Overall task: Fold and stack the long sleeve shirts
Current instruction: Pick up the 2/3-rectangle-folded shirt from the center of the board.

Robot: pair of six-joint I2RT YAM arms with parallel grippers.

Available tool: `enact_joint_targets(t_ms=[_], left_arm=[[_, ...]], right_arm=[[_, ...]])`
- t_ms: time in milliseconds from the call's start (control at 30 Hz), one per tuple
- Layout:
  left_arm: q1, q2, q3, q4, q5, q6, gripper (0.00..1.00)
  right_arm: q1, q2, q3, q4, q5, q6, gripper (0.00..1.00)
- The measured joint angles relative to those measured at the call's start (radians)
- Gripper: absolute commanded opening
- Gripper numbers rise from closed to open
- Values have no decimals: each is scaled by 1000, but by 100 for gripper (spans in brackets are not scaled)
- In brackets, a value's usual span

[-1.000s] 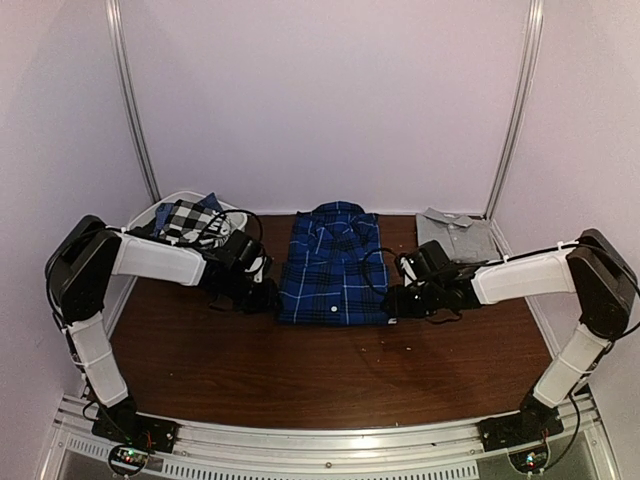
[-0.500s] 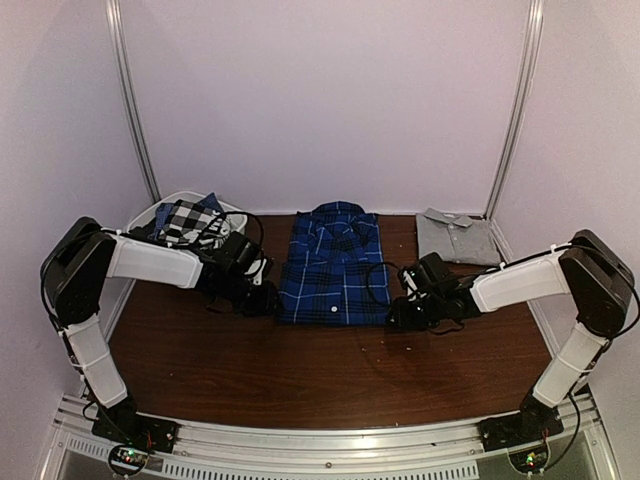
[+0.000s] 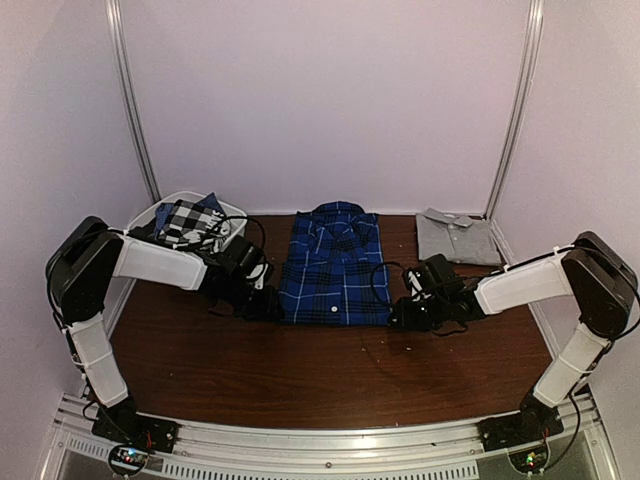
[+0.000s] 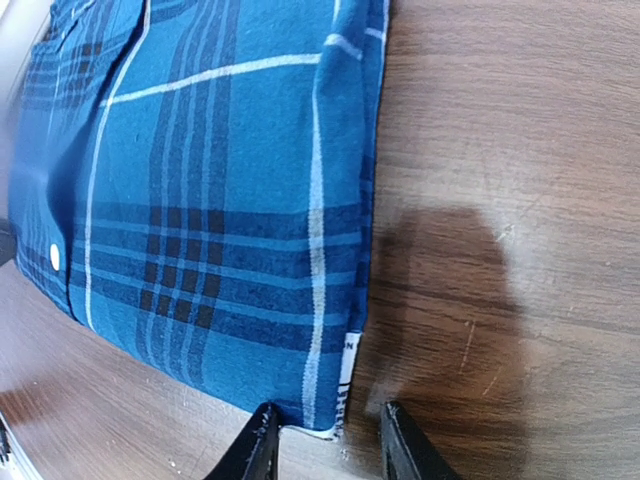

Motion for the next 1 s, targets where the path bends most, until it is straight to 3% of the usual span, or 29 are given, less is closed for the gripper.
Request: enact_joint_targets(t_ms=[533,1000], left_arm=[[-11,3,0,4,2,-1,35],[-15,3,-21,48,43,-35,36]], right_arm=[[-41,-10,-73,132,-123,72,32],[-42,8,-86,194,-140,99,27]])
